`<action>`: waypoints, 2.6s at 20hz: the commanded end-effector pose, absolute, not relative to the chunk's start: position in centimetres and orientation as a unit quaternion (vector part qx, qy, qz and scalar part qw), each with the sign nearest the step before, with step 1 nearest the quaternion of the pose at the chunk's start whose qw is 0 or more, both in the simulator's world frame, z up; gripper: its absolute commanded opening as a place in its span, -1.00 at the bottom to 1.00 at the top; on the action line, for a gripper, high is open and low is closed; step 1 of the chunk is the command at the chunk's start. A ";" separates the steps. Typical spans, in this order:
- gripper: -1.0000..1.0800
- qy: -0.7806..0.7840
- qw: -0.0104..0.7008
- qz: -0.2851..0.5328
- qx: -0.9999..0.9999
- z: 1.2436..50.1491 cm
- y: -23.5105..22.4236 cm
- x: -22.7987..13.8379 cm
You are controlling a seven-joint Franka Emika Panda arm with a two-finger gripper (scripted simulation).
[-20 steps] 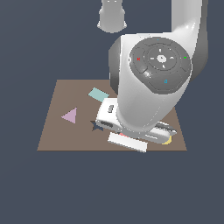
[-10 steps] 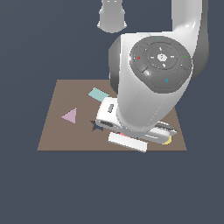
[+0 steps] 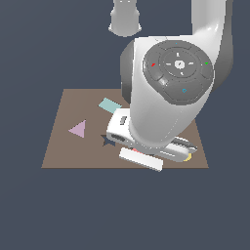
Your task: Insert a designated object into the corresponding slot on a board.
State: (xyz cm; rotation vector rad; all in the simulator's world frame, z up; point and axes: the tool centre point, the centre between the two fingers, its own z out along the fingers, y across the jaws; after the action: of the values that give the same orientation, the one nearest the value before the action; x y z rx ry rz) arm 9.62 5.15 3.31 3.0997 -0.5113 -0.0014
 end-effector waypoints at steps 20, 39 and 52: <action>-1.00 -0.445 -0.001 0.001 0.895 3.6 1.5 11.1; -1.00 -0.773 -0.001 0.002 0.634 3.9 -3.7 9.1; -1.00 -0.877 -0.001 0.002 0.481 4.0 -5.0 7.0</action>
State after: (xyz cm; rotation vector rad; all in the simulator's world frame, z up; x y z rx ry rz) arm 7.16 -4.96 4.01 1.5585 -2.7300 0.0047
